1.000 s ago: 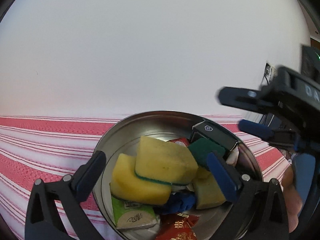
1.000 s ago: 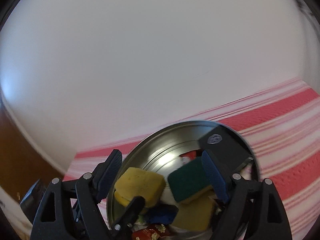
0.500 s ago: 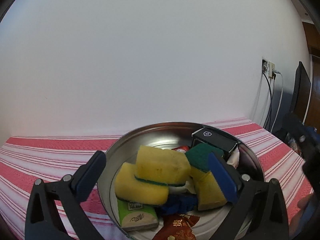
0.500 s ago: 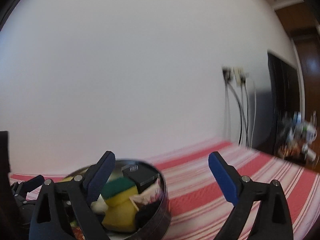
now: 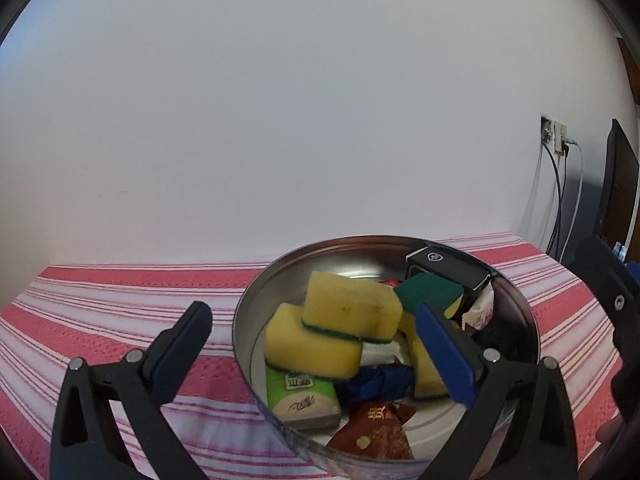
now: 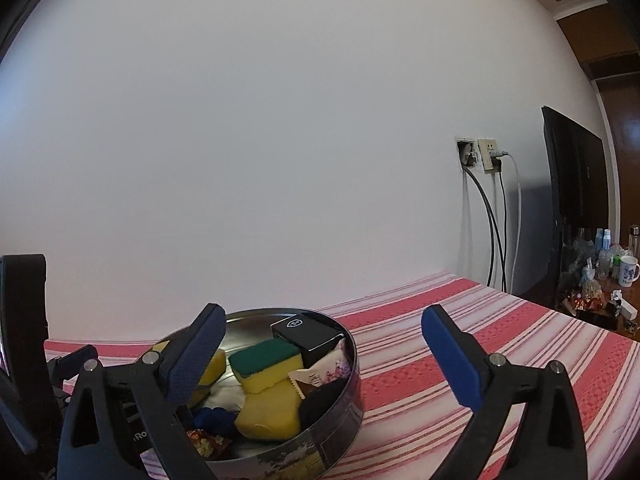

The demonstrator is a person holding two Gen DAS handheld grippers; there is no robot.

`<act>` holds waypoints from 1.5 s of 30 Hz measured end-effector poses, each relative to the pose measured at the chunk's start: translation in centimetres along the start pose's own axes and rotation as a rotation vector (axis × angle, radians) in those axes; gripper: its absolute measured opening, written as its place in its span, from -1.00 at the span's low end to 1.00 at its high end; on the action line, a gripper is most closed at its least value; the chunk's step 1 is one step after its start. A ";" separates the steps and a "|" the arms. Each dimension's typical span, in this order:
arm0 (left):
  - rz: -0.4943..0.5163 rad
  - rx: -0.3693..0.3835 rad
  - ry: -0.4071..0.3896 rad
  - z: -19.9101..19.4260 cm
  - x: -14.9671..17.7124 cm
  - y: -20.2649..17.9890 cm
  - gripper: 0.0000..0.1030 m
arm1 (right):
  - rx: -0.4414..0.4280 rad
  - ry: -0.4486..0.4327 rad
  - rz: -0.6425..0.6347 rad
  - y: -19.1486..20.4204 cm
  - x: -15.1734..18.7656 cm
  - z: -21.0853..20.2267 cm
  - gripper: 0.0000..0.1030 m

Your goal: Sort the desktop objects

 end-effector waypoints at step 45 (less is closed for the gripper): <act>-0.023 -0.166 0.004 -0.7 0.8 2.9 0.99 | -0.044 -0.012 -0.041 1.1 0.9 -0.8 0.94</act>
Point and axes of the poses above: each gripper's, at about its wrist camera, not at the fingertips, and z roughly the way its jaws point, y to its left, x to its underside, the point moved 2 cm from there along z, roughly the way its jaws point, and after that the axes turned 1 degree about y, right-handed, at the moved point
